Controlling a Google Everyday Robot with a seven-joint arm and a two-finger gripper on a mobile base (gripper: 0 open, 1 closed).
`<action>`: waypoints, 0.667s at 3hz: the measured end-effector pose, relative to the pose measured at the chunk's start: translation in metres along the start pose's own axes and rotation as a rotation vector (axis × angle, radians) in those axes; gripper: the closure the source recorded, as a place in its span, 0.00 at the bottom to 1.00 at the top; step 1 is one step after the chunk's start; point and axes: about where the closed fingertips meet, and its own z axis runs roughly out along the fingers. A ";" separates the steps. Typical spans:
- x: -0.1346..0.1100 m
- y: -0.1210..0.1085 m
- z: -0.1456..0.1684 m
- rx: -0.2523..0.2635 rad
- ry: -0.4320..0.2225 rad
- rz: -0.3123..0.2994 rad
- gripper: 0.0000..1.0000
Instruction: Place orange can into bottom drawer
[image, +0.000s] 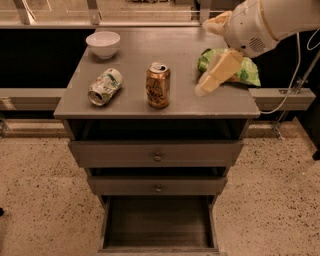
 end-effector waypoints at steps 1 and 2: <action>-0.016 -0.003 0.042 -0.065 -0.227 0.025 0.00; -0.032 0.008 0.087 -0.146 -0.391 0.070 0.00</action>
Offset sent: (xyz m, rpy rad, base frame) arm 0.0294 0.1255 -0.0762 0.5396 0.1825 0.2912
